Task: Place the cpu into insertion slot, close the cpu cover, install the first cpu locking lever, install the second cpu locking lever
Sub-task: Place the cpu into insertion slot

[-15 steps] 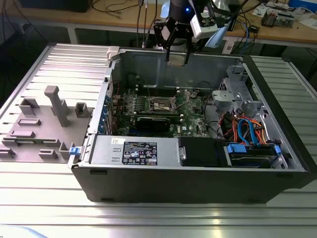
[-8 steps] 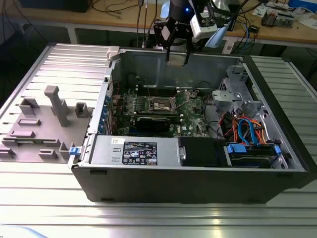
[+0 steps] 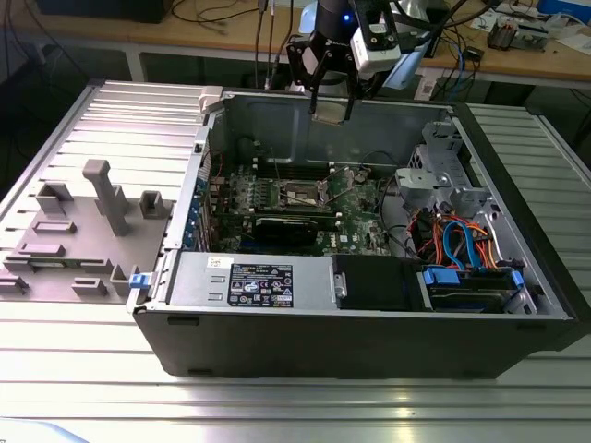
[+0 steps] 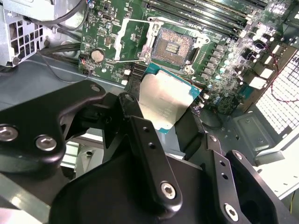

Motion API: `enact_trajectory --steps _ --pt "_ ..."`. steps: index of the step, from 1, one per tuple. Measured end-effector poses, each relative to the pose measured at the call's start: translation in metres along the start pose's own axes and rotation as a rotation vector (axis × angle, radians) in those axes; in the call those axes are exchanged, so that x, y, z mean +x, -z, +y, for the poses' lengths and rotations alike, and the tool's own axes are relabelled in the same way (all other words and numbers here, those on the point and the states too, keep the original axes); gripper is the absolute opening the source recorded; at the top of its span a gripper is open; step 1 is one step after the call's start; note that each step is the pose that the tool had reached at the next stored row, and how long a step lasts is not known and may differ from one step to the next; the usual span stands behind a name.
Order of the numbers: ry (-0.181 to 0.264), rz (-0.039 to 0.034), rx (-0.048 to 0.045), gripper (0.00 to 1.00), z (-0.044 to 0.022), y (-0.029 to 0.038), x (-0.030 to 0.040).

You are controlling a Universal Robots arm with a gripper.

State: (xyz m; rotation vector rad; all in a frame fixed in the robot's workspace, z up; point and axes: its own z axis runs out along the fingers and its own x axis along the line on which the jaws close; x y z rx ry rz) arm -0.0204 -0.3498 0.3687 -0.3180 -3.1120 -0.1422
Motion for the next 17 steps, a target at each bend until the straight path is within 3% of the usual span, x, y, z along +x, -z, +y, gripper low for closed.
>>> enact_trajectory --steps 17 --pt "-0.018 -0.0016 -0.0003 0.54 0.0 0.0 0.0"
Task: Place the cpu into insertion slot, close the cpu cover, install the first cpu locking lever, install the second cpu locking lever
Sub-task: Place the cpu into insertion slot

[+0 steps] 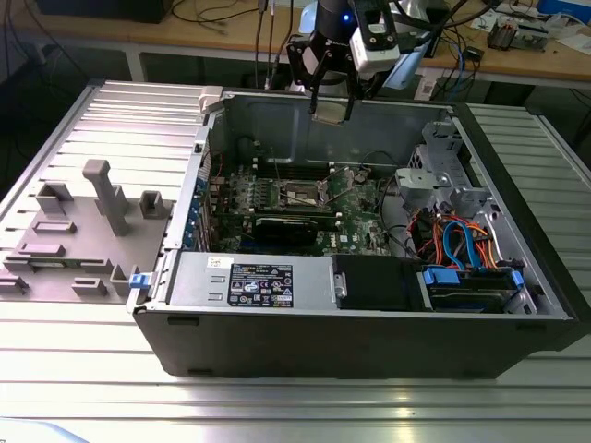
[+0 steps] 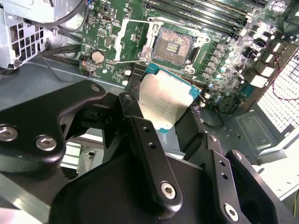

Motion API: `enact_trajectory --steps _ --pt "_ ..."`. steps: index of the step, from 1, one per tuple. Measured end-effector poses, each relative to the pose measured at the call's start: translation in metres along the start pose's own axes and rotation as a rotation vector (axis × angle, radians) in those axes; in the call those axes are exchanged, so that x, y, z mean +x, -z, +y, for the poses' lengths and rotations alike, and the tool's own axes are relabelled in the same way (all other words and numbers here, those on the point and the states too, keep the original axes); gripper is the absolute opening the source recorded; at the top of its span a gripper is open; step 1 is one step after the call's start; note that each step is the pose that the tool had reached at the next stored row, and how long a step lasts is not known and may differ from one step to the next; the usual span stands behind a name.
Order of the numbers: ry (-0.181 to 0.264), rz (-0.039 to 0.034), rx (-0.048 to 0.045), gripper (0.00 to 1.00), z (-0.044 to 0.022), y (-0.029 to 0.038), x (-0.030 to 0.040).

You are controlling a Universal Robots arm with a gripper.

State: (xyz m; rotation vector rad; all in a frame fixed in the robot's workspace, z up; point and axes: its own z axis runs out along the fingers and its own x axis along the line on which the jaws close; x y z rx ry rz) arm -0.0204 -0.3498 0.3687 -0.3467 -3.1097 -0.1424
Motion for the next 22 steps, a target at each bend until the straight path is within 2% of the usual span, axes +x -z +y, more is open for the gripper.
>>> enact_trajectory --steps 22 --pt "-0.032 -0.0029 -0.0006 0.54 0.0 0.0 0.0"
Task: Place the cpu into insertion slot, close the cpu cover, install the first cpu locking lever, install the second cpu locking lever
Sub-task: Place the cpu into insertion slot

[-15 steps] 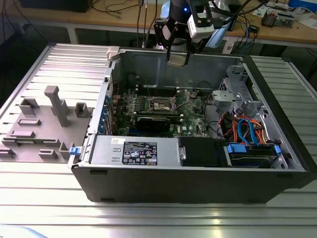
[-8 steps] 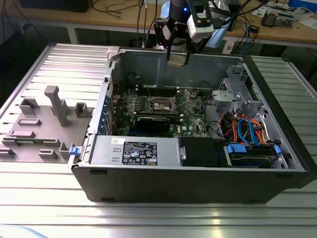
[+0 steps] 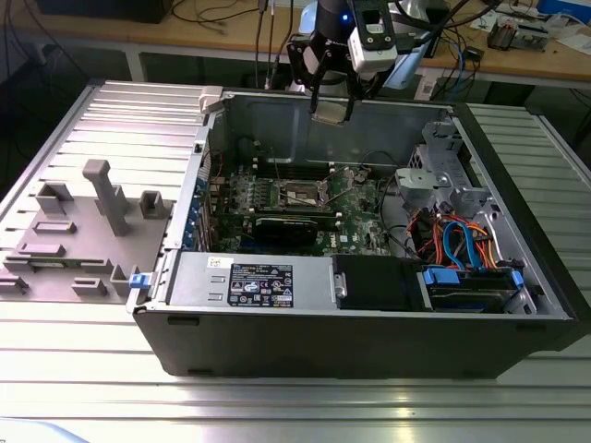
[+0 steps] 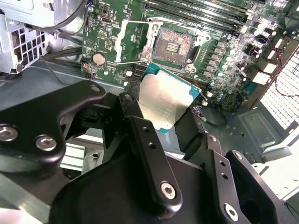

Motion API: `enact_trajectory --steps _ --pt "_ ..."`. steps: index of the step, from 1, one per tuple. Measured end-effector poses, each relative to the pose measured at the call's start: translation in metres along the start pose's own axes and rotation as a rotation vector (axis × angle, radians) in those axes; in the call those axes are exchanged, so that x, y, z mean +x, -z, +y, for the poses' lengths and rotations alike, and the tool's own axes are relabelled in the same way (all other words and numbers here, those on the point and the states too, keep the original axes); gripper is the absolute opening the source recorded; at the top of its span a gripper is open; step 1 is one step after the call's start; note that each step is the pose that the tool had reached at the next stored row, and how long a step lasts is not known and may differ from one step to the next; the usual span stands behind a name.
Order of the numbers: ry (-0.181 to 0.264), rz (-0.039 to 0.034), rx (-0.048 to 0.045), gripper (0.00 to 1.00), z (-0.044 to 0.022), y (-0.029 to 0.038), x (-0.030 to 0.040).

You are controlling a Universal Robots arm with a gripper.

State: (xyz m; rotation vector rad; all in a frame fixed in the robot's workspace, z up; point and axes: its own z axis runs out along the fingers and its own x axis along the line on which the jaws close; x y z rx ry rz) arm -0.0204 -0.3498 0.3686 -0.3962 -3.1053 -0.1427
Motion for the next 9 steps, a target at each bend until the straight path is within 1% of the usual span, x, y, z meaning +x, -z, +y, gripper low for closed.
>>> enact_trajectory --steps 9 --pt "-0.003 -0.0002 -0.0001 0.54 0.0 0.0 0.0"
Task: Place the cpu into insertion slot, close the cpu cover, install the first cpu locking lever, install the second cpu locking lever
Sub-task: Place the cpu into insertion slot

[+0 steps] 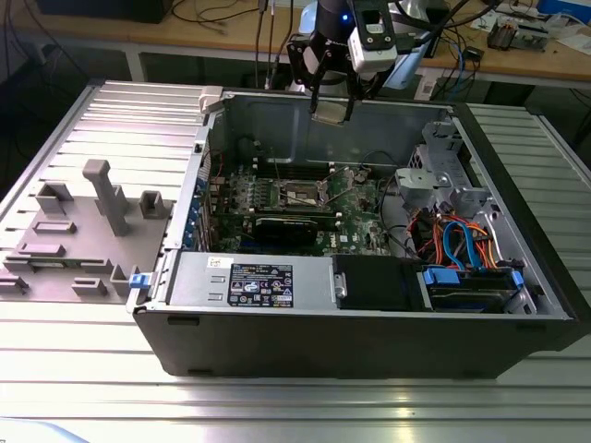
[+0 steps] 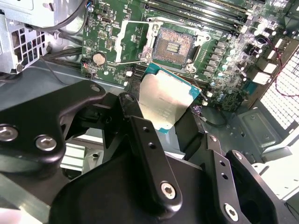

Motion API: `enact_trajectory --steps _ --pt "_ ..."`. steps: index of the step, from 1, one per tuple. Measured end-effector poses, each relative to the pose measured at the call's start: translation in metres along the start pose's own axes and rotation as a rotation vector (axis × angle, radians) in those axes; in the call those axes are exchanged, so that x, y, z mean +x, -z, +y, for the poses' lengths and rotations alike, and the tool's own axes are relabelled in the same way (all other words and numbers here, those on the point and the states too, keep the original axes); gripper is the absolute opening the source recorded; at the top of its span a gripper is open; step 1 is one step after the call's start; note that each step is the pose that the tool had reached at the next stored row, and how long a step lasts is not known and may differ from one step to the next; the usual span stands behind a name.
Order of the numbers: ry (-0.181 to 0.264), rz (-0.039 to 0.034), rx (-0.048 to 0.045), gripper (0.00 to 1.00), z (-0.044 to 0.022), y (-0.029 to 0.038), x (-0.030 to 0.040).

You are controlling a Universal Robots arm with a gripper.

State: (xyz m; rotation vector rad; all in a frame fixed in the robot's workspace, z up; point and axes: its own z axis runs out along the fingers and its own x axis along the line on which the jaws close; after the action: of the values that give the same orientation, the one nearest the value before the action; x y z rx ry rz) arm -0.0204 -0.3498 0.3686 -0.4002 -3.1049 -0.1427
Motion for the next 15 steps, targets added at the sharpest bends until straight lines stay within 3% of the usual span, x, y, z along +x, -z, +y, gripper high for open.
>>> enact_trajectory --steps 9,15 --pt "-0.062 -0.0055 -0.0012 0.54 0.0 0.0 0.0" --pt "-0.066 -0.0059 -0.0012 0.54 0.0 0.0 0.0"
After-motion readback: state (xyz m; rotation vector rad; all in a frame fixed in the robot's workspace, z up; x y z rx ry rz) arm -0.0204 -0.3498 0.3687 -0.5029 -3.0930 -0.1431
